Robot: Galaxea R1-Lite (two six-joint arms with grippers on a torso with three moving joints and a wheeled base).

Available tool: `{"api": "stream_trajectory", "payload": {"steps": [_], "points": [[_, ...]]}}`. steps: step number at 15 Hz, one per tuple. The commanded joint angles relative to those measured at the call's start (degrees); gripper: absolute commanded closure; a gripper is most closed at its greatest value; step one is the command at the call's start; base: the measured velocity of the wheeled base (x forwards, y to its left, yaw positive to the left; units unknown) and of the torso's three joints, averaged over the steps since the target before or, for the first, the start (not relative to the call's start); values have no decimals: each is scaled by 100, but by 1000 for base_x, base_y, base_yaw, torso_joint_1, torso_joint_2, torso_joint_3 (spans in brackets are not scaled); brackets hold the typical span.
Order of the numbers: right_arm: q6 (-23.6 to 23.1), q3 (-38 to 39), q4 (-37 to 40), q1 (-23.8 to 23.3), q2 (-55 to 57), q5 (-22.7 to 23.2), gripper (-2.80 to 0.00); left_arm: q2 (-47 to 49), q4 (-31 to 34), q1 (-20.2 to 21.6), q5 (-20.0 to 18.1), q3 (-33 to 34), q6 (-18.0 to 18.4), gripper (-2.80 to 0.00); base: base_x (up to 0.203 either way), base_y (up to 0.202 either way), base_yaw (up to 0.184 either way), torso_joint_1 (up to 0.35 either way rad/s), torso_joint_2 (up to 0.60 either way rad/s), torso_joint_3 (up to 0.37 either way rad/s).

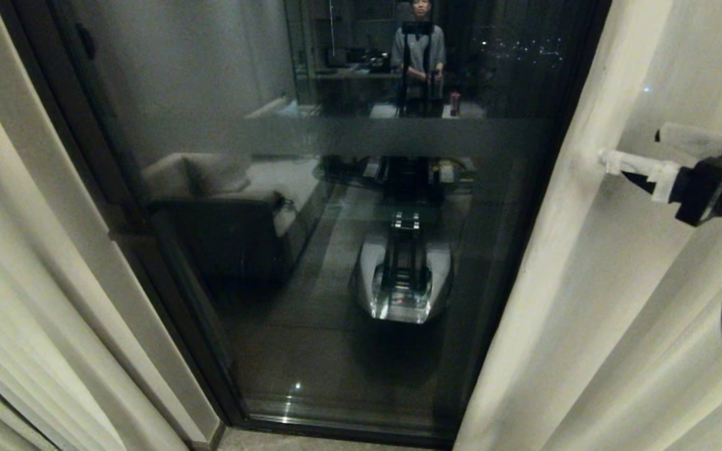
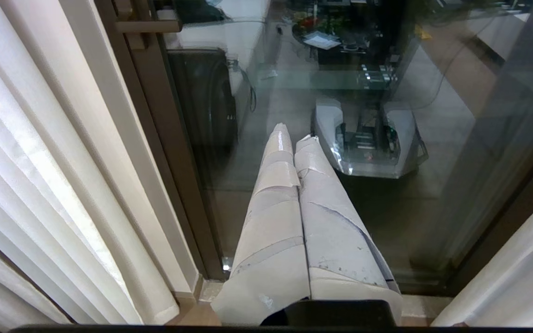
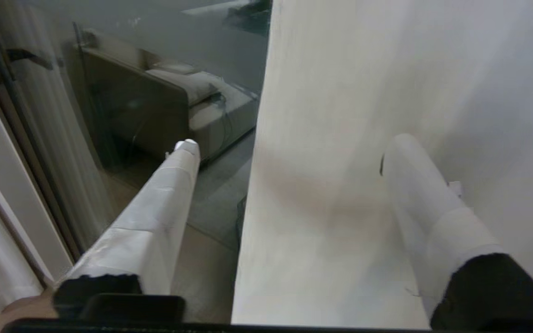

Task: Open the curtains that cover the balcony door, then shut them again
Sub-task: Pull the inner curtains open on both sides

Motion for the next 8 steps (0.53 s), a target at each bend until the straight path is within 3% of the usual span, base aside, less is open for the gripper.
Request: {"api": "stream_trajectory", "payload": {"steps": [1, 4, 8], "points": [[-16, -317, -64, 36, 484, -17, -280, -5, 0, 1, 1, 0, 1, 0, 0, 0, 0, 0, 0, 0], [-19, -596, -179, 107, 823, -207, -280, -5, 0, 1, 1, 0, 1, 0, 0, 0, 0, 0, 0, 0], [7, -925, -195, 410, 1285, -1109, -280, -5, 0, 1, 1, 0, 1, 0, 0, 0, 0, 0, 0, 0]]}}
